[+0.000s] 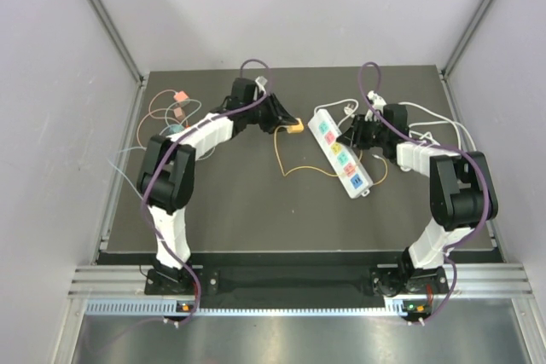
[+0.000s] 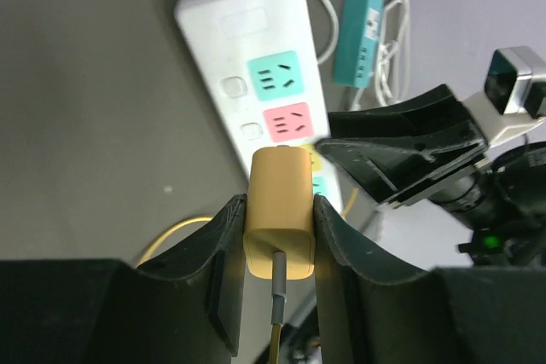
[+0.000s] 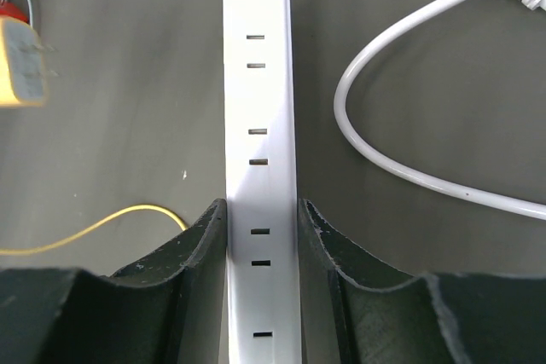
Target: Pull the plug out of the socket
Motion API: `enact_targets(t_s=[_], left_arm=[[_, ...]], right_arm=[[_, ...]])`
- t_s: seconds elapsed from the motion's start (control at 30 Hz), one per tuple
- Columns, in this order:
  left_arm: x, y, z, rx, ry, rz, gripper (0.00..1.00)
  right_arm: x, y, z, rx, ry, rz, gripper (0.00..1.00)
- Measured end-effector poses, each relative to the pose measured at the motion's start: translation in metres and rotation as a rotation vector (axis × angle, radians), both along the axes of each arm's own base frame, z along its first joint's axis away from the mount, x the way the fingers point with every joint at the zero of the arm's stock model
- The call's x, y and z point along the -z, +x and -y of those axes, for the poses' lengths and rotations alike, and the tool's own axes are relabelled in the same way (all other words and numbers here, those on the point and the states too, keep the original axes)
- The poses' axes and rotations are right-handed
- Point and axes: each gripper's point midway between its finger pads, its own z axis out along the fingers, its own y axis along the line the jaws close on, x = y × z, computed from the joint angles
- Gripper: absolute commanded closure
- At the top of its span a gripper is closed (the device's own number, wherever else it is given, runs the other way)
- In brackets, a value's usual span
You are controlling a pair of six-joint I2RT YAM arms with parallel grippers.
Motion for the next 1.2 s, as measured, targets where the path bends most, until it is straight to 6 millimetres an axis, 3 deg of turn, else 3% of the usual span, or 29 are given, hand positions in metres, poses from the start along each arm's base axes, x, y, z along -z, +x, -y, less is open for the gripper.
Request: enact_targets(t_s=[0.07,0.17,0.37,0.5,0.6,0.77,0.9,1.2], left_arm=[[-0.003,0.001,-0.016,-0.008,0.068,0.042,1.0],[-0.008,0.016,-0.064,-0.074,0.155,0.093,1.0],[-0.019,0.042,-0.197,-0.312,0.296,0.131,1.0],[-0.04,0.045,-0.259,-0.433,0.362,0.178,1.0],[-0.06,0.041,-0.279,-0.468,0.383,0.224,1.0],[-0.077,0.037,-0.291,-0.481,0.404,0.277,1.0],[-0.072,0.035,-0.307,-0.501,0.434,0.263,1.0],[-0.046,0.033,-0.365,-0.619,0.508,0.186,1.0]], right_arm=[[0.0,0.0,0.0,0.0,0.001,-0.001,1.0],[0.0,0.0,0.0,0.001,0.004,-0.002,1.0],[0.0,0.0,0.002,0.008,0.008,-0.005,1.0],[0.0,0.0,0.002,0.009,0.01,-0.007,1.0],[-0.001,0.0,0.002,0.008,0.012,-0.007,1.0],[-0.001,0.0,0.003,0.011,0.024,-0.014,1.0],[-0.004,0.0,0.006,0.013,0.05,-0.022,1.0],[-0.011,0.0,0.002,0.005,0.108,-0.025,1.0]])
